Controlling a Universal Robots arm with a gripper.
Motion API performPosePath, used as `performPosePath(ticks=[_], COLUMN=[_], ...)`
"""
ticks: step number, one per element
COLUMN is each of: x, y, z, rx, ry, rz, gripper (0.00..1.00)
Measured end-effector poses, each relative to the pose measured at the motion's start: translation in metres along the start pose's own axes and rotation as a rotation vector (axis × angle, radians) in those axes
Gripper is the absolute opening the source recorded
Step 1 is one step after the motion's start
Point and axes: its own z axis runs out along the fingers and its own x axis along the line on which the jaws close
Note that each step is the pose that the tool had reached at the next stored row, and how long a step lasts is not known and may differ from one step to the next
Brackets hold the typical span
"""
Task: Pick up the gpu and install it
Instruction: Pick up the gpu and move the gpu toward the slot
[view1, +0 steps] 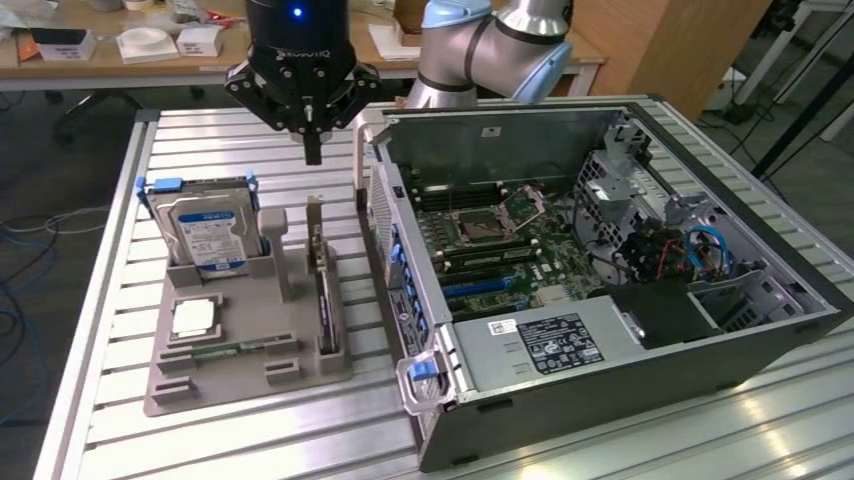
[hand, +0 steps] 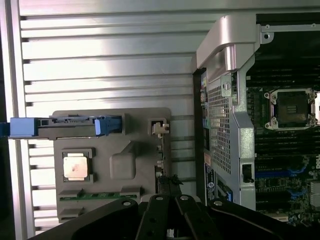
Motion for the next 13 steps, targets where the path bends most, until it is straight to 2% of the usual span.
performPosePath(ticks=[4, 13], x=[0.0, 0.0], y=[-0.0012, -0.0124], z=[0.0063, 0.0218], rx=[0.0, -0.0001], ry=[-0.001, -0.0019], rz=[0.0, 0.0], gripper=[0.11, 0.11])
